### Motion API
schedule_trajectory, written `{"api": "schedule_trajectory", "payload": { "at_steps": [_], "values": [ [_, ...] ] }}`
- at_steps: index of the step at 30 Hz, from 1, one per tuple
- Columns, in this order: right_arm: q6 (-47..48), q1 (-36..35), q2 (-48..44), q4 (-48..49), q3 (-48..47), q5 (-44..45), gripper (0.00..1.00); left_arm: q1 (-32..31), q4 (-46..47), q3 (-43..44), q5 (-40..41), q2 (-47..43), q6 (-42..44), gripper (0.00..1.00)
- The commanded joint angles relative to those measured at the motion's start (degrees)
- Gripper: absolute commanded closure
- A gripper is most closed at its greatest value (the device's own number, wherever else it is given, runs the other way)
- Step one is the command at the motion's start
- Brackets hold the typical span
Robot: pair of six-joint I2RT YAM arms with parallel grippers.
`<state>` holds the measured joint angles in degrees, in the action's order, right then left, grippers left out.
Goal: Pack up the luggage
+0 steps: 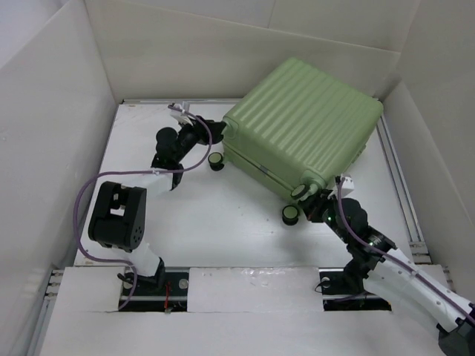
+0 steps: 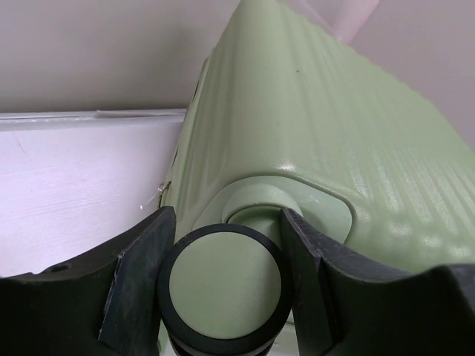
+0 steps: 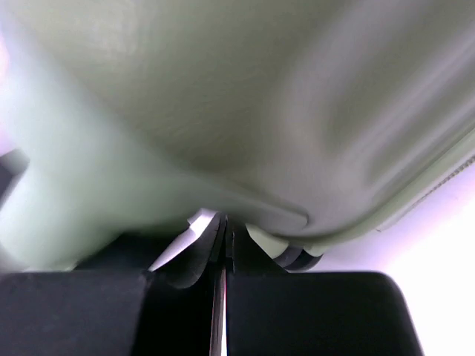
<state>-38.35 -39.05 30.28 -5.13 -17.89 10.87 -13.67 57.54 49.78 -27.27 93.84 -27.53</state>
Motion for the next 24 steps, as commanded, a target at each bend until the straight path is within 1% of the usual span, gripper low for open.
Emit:
{"api": "schedule_trajectory", "payload": {
  "at_steps": [1,3,5,6,8,9,11,13,15,16,17,19,21,23,24],
  "values": [
    [2.13,2.82,0.91,4.77,-5.92,-8.93,1.00,-10.57,-0.59,-6.26,-9.91,-2.52,-3.94,1.00],
    [4.59,6.95,2.40,4.77,-7.67,-10.95,1.00,-13.04,1.60,-9.86,-10.69,-4.36,-4.72,1.00],
    [7.04,10.55,6.18,5.56,-9.17,-13.41,1.00,-14.88,2.57,-13.02,-11.32,-5.94,-6.56,1.00],
    [7.58,14.31,7.50,6.43,-9.88,-16.90,1.00,-14.89,4.14,-13.82,-12.01,-5.95,-7.18,1.00],
    [8.20,17.94,10.31,7.84,-11.81,-20.09,1.00,-16.47,5.82,-16.27,-12.64,-6.83,-9.89,1.00],
    [8.81,21.26,11.19,9.24,-12.43,-21.32,1.00,-18.04,7.92,-16.90,-14.12,-7.53,-10.70,1.00],
    [8.82,24.70,14.52,10.04,-15.50,-25.53,1.00,-20.07,9.25,-18.31,-14.13,-8.33,-11.41,1.00],
    [9.34,28.65,17.34,10.57,-17.96,-30.53,1.00,-24.11,9.26,-19.63,-12.56,-9.03,-12.20,1.00],
    [7.42,30.08,20.59,13.02,-19.54,-32.57,1.00,-27.09,10.23,-19.63,-11.94,-8.42,-13.08,1.00],
    [6.71,30.95,21.56,14.60,-19.55,-33.71,1.00,-29.72,12.31,-19.63,-11.41,-7.19,-15.43,1.00],
    [5.49,30.96,22.27,15.57,-19.55,-34.51,1.00,-30.96,14.25,-19.63,-11.41,-6.31,-16.49,1.00],
    [1.63,30.96,22.80,18.38,-17.71,-35.65,1.00,-33.60,15.93,-18.76,-12.02,-4.03,-18.25,1.00],
    [-0.66,30.96,23.33,20.85,-14.48,-35.66,1.00,-35.19,20.23,-18.06,-11.49,-2.62,-21.32,1.00],
    [-3.30,30.35,22.19,22.26,-12.27,-35.13,1.00,-36.85,22.78,-17.52,-10.71,-1.21,-22.65,1.00],
    [-4.27,29.48,21.67,22.79,-9.99,-32.78,1.00,-36.87,23.32,-17.52,-10.70,-1.21,-22.66,1.00]
  ]
}}
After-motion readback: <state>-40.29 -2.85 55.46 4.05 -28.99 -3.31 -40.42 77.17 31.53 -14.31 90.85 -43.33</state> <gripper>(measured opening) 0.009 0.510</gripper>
